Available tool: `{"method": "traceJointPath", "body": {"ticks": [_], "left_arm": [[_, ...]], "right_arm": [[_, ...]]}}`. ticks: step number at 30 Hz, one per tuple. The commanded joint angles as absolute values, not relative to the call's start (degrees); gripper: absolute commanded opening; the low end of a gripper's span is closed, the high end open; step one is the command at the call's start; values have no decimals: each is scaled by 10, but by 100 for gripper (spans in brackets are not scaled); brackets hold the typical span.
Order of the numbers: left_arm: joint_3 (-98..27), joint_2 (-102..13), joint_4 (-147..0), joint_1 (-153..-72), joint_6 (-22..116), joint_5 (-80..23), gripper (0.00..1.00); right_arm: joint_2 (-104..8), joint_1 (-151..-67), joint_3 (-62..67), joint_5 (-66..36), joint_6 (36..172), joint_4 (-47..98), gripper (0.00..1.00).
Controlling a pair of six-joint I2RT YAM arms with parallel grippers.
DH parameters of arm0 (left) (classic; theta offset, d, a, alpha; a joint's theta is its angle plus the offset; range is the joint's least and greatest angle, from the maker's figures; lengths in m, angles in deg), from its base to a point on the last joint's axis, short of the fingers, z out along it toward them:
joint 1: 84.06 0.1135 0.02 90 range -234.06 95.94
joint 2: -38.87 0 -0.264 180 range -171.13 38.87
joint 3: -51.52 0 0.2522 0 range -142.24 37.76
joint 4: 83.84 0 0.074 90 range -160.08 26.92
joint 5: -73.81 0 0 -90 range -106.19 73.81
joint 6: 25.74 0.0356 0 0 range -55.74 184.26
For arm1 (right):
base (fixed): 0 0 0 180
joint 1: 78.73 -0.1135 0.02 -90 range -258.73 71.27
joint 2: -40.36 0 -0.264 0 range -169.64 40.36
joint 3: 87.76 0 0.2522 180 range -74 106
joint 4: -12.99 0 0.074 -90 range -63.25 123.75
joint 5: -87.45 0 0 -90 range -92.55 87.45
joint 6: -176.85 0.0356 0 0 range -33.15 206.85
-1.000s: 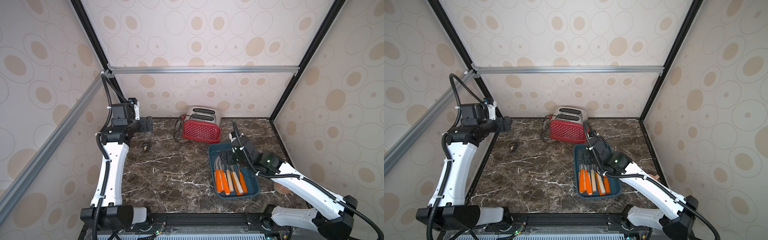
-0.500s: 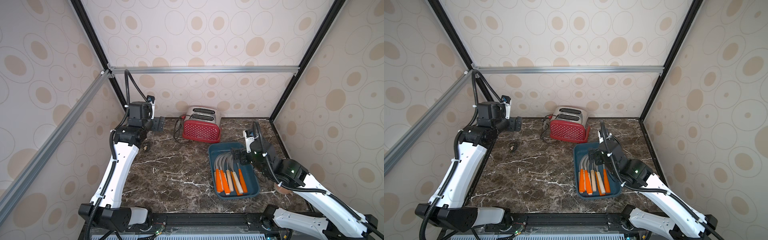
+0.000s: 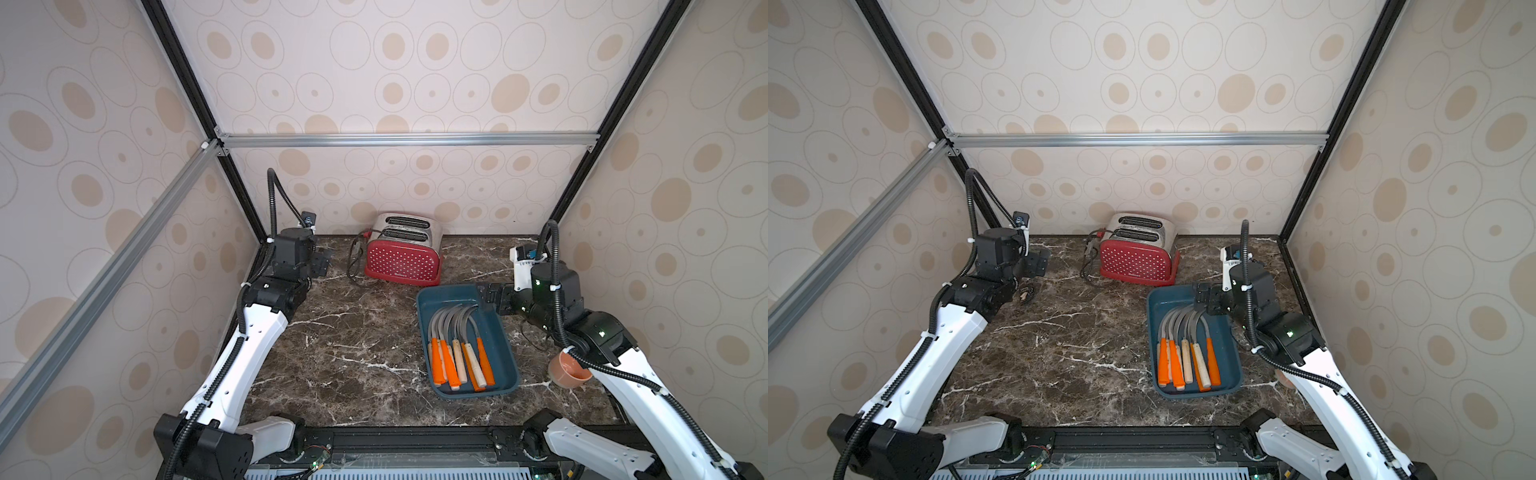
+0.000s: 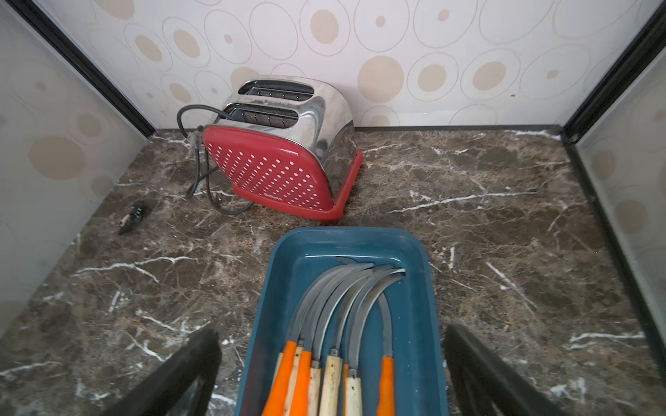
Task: Put small sickles into storage boxes
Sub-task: Reset both arms
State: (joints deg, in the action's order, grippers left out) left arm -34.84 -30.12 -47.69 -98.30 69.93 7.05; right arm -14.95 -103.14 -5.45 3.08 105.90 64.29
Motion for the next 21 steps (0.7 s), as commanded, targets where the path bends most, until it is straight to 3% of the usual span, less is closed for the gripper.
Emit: {"method": "traceJointPath", "body": {"ticks": [1,7,15,21], "left_arm": [[-324,-276,-521,-979,649,111,99],[-196,-255,-574,-939,597,77,99],[79,-273,-924,-912,624,56,99],[151,-340,-1083,-910,641,80,99]], "right_arm": [[-169,-968,-79,-122,1102,581,100],[-153,-869,-163,-142,1130,480,100],[-110,-837,-319,-7,1077,346,100],[-104,-837,-390,36,1042,260,100]]}}
